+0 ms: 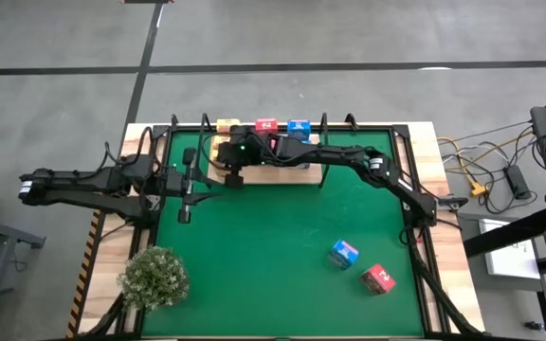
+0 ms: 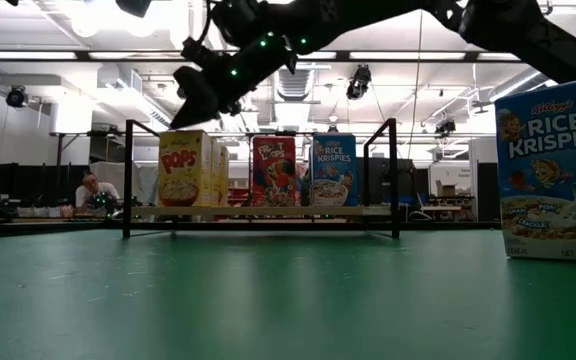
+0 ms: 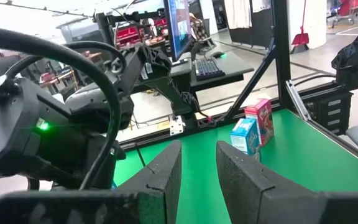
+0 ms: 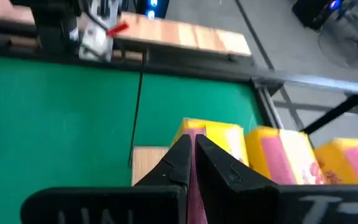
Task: Stack cereal on shelf
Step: Put the yellow cereal box on the shelf aligned with the other yellow cereal boxes, then adjust the yellow cereal box on the shelf, then put the blue cereal box on the shelf aligned with the other blue cereal boxes
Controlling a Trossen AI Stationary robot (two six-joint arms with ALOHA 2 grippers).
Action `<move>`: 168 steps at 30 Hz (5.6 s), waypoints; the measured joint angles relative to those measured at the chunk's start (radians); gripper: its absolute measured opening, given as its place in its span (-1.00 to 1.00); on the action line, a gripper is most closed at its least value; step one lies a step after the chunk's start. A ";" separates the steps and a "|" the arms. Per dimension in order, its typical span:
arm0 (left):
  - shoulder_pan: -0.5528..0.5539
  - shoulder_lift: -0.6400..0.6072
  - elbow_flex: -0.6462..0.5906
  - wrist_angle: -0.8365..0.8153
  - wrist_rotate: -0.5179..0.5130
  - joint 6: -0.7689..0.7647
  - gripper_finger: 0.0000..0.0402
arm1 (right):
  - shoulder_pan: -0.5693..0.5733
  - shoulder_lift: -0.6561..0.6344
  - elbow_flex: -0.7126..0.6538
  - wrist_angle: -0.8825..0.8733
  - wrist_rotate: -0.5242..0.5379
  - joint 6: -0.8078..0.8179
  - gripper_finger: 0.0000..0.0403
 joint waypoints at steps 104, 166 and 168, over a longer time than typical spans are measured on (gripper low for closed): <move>0.000 0.000 0.000 -0.011 0.000 0.008 -0.58 | -0.116 -0.049 -0.026 -0.119 -0.025 -0.078 -0.94; 0.000 0.058 -0.011 -0.059 -0.184 -0.327 -0.58 | 0.148 -0.154 -0.180 -0.423 -0.032 0.000 -0.96; 0.000 0.064 -0.009 -0.056 -0.184 -0.334 -0.58 | 0.161 -0.154 -0.197 -0.374 -0.034 -0.009 -0.96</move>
